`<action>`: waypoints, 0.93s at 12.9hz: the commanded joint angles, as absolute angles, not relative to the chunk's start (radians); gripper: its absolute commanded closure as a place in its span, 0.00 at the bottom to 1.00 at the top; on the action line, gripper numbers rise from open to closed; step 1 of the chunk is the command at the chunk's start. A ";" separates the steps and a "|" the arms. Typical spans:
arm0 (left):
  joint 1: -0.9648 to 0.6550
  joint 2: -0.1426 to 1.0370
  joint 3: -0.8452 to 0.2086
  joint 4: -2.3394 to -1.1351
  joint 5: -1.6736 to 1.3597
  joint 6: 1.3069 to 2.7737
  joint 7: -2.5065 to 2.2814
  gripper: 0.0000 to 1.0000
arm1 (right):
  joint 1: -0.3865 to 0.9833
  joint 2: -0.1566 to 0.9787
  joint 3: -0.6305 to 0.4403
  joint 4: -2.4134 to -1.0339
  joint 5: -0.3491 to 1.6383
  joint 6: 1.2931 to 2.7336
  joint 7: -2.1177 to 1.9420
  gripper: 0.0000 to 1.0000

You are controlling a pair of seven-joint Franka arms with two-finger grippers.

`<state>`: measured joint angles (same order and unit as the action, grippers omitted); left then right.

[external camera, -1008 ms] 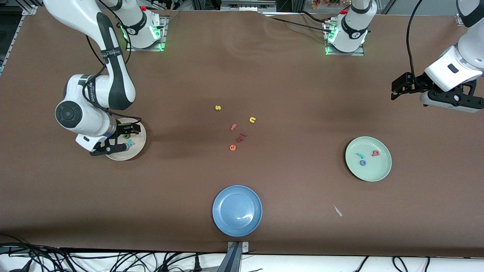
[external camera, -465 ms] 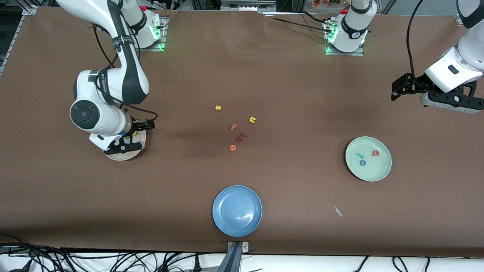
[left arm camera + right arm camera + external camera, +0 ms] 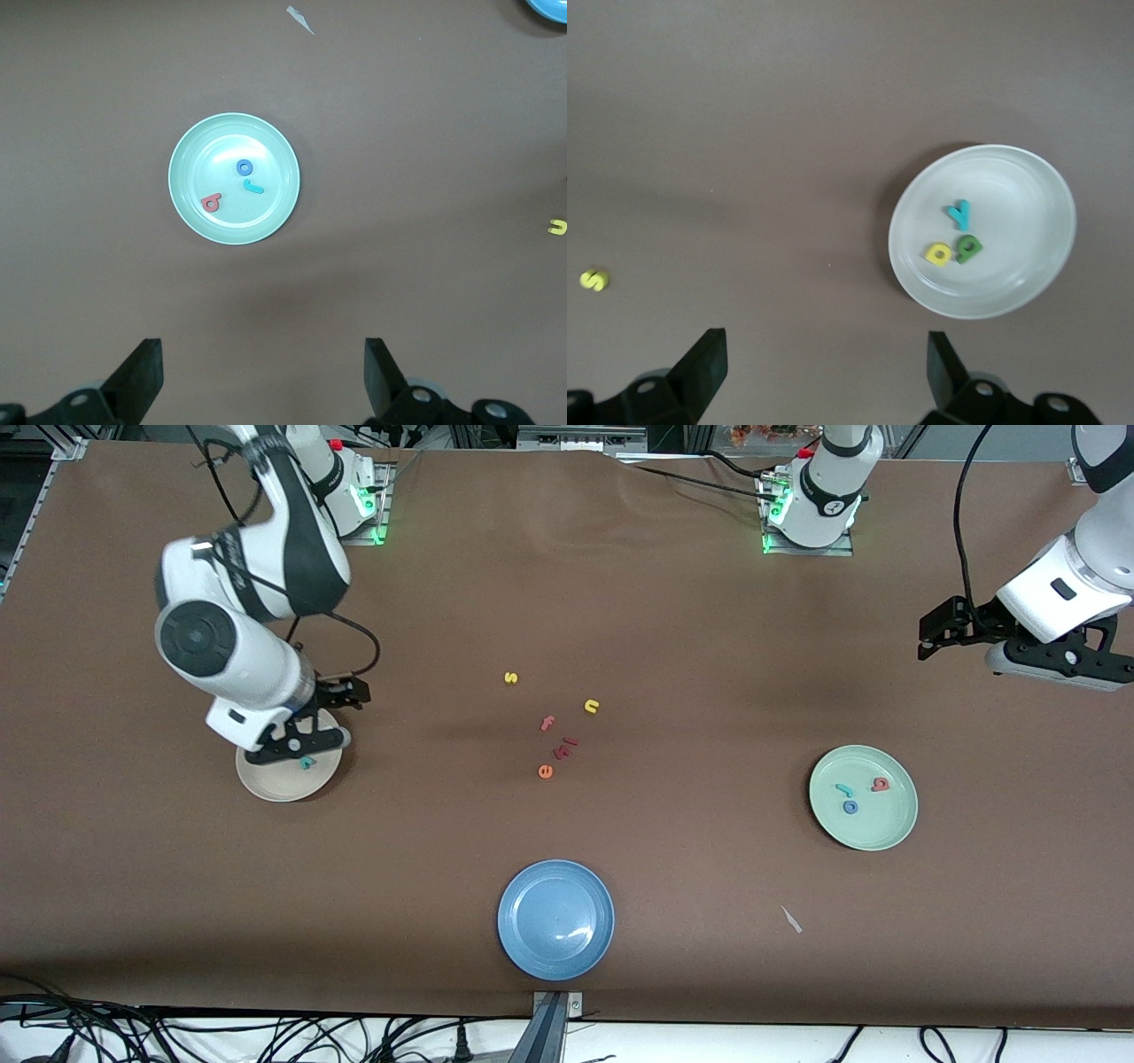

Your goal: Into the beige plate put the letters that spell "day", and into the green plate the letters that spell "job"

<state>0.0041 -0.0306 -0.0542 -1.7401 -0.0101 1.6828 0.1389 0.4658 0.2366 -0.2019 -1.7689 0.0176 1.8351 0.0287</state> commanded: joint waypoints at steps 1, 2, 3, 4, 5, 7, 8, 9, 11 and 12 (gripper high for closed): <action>0.003 -0.017 -0.051 -1.710 0.011 1.660 0.140 0.00 | 0.332 0.100 -0.131 -1.816 -0.002 1.784 0.018 0.00; 0.003 -0.017 -0.051 -1.710 0.011 1.660 0.137 0.00 | 0.312 0.071 -0.127 -1.807 -0.002 1.752 0.018 0.00; 0.003 -0.017 -0.051 -1.712 0.011 1.660 0.135 0.00 | 0.289 0.045 -0.127 -1.793 -0.002 1.711 0.018 0.00; 0.003 -0.017 -0.051 -1.712 0.011 1.660 0.133 0.00 | 0.272 0.038 -0.129 -1.760 -0.002 1.657 0.015 0.00; 0.003 -0.017 -0.051 -1.712 0.011 1.660 0.133 0.00 | 0.253 0.038 -0.129 -1.720 0.000 1.588 0.011 0.00; 0.002 -0.015 -0.051 -1.710 0.011 1.660 0.132 0.00 | 0.236 0.038 -0.136 -1.649 -0.002 1.505 -0.009 0.00; 0.002 -0.017 -0.052 -1.712 0.011 1.660 0.132 0.00 | 0.235 0.038 -0.158 -1.628 0.000 1.479 -0.009 0.00; 0.002 -0.017 -0.052 -1.712 0.011 1.660 0.132 0.00 | 0.235 0.038 -0.163 -1.603 0.000 1.453 -0.009 0.00; 0.002 -0.017 -0.052 -1.712 0.011 1.658 0.130 0.00 | 0.216 0.043 -0.179 -1.588 0.008 1.454 -0.023 0.00; 0.003 -0.015 -0.052 -1.712 0.011 1.657 0.130 0.00 | 0.218 0.044 -0.198 -1.591 0.006 1.459 -0.044 0.00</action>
